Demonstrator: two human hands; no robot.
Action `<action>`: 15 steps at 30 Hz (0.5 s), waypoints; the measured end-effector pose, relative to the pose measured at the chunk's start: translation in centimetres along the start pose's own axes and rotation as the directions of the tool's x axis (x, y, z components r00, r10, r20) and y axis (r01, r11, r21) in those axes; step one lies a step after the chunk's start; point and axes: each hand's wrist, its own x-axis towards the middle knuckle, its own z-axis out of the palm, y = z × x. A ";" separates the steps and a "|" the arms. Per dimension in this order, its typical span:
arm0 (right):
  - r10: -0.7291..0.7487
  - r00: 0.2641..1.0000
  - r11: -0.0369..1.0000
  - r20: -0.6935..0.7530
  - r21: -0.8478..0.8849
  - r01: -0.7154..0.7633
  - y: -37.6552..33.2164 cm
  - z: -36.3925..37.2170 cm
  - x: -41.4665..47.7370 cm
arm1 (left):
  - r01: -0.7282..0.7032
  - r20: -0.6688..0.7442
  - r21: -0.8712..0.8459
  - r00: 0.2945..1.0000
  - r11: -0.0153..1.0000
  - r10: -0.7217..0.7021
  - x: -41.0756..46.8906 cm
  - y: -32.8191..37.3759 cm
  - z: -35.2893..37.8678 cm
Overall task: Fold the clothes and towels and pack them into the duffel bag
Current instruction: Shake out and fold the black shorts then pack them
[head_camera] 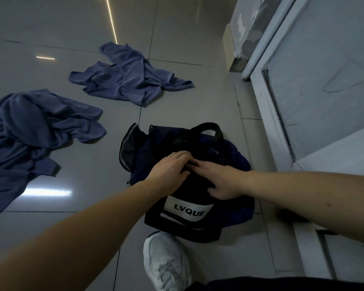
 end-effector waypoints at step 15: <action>0.184 0.905 0.978 -0.382 0.165 -0.130 2.1 4.5 -2.8 | -0.333 0.351 0.322 0.911 0.886 0.215 3.2 1.8 1.3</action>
